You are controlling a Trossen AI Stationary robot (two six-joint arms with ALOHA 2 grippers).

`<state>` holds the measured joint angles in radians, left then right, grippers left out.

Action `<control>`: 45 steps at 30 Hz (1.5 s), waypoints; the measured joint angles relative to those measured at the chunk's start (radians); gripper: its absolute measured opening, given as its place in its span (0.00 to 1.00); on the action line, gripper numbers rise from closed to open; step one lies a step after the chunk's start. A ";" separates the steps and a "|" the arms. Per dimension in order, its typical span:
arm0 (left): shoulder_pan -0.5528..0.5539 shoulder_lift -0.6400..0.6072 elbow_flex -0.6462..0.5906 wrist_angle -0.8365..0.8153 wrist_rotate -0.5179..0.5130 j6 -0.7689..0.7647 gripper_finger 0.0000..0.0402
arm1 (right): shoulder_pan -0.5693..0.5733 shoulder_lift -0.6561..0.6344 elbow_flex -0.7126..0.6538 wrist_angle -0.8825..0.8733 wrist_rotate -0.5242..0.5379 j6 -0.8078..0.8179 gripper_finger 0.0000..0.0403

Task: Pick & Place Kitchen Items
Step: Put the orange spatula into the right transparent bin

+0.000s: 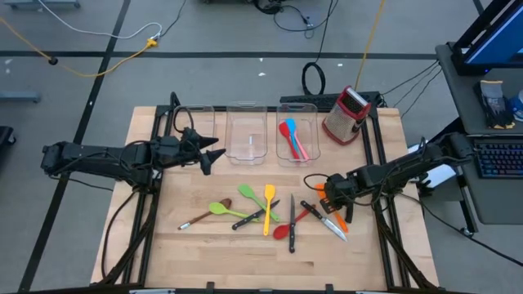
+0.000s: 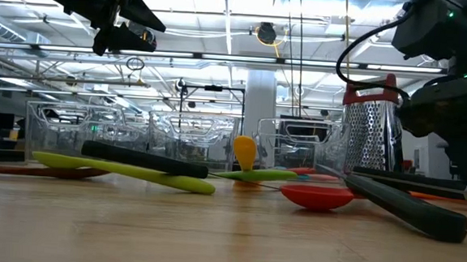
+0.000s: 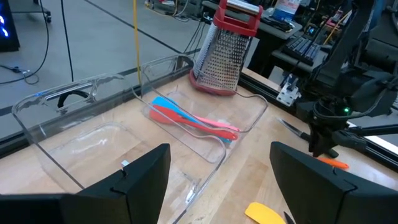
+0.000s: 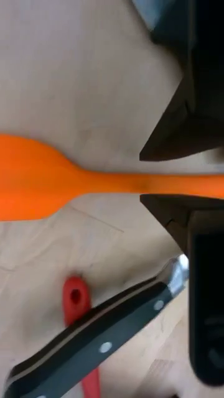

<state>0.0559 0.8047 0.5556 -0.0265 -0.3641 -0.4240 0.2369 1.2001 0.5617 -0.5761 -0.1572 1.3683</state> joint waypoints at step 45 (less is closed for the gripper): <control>0.000 0.000 0.000 0.000 -0.002 0.002 0.69 | 0.025 -0.114 -0.024 0.015 0.185 0.118 0.32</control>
<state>0.0559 0.8047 0.5556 -0.0269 -0.3664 -0.4221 0.2620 1.0862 0.5381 -0.5606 0.0276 1.4859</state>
